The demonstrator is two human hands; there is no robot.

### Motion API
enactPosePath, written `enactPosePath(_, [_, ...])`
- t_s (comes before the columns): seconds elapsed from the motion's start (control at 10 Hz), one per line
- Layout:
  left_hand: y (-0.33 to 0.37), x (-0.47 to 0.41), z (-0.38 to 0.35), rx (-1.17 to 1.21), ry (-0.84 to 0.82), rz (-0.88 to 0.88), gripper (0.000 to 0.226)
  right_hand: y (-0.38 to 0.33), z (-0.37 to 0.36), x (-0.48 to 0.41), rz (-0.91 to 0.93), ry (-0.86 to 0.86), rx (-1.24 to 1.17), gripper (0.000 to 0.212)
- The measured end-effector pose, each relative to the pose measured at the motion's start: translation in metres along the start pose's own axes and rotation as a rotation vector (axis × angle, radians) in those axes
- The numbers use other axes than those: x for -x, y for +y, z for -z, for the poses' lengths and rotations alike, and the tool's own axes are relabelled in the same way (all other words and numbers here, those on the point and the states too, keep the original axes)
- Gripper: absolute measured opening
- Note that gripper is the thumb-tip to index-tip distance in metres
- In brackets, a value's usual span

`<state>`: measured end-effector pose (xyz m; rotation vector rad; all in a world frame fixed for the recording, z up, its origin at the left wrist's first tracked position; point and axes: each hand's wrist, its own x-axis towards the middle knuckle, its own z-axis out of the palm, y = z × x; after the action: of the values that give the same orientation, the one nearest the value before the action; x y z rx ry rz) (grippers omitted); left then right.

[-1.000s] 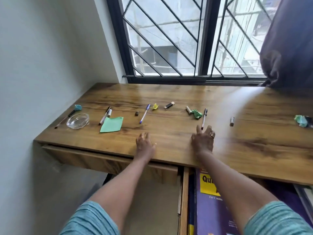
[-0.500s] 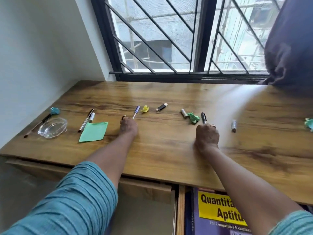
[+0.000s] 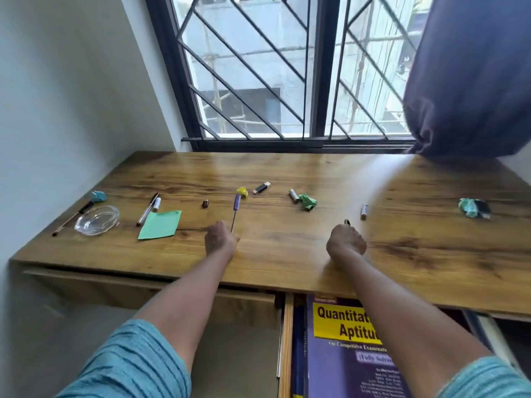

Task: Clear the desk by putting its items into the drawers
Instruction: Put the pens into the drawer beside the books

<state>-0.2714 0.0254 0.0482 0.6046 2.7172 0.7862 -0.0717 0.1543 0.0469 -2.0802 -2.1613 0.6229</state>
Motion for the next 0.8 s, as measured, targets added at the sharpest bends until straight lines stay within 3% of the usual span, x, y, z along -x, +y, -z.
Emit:
enactPosePath(0.1, [-0.003,0.055,0.001,0.037,-0.015,0.01,0.033,0.023,0.006,0.043,-0.024,0.048,-0.113,0.037])
enactPosePath(0.3, [-0.01,0.172,-0.003,-0.03,-0.105,-0.195,0.035,0.088,0.015,0.133,0.124,-0.068,-0.095,0.08])
enactPosePath(0.4, [-0.01,0.239,-0.001,-0.041,-0.19,-0.322,0.029,0.128,0.008,0.175,0.104,-0.137,-0.186,0.089])
enactPosePath(0.5, [-0.019,0.304,-0.013,-0.099,-0.327,-0.382,0.023,0.168,-0.004,0.219,0.036,-0.169,-0.252,0.085])
enactPosePath(0.7, [-0.063,0.383,-0.052,-0.299,-0.58,-0.322,0.03,0.235,-0.037,0.283,-0.016,-0.3,-0.32,0.091])
enactPosePath(0.8, [-0.086,0.398,-0.064,-0.371,-0.64,-0.234,0.032,0.256,-0.052,0.299,-0.059,-0.308,-0.344,0.062])
